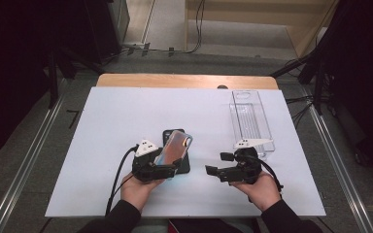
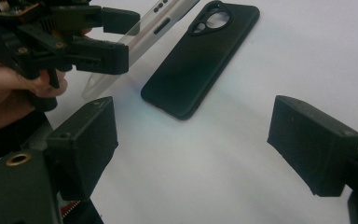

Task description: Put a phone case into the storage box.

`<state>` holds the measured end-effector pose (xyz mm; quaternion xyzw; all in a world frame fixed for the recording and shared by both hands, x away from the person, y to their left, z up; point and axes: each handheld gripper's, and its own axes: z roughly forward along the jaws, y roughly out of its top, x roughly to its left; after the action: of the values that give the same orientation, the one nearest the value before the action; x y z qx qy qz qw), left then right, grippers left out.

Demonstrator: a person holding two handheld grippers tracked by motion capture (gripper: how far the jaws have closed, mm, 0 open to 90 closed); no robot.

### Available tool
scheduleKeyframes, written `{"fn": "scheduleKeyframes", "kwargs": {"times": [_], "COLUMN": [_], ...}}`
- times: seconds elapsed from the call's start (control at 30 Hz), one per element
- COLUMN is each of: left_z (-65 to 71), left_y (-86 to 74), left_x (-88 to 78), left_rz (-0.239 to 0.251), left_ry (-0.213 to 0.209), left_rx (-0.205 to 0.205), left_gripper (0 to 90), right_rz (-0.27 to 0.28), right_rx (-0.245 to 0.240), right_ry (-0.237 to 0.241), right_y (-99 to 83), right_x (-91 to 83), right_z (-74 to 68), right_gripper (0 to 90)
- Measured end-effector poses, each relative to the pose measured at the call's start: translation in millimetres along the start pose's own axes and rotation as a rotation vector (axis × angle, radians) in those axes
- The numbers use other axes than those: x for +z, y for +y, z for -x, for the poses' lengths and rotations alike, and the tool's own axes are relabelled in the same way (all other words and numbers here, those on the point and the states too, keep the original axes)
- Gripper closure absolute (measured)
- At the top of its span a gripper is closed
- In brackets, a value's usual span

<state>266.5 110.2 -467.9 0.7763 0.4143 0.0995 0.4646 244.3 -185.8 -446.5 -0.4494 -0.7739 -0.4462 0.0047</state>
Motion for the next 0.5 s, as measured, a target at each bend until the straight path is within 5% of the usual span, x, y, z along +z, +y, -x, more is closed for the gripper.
{"fn": "scheduleKeyframes", "kwargs": {"times": [0.17,0.5], "left_z": [5.9,11.8], "left_y": [-1.9,-3.5], "left_x": [3.2,6.1], "left_rz": [0.05,0.081], "left_ry": [0.024,0.025], "left_rx": [0.053,0.037], "left_gripper": [17.2,17.2], "right_rz": [0.015,0.035], "right_rx": [-0.009,0.017], "right_ry": [-0.008,0.012], "right_y": [10.5,26.1], "right_x": [5.6,16.8], "right_z": [-2.4,-3.3], "right_gripper": [13.8,13.8]}}
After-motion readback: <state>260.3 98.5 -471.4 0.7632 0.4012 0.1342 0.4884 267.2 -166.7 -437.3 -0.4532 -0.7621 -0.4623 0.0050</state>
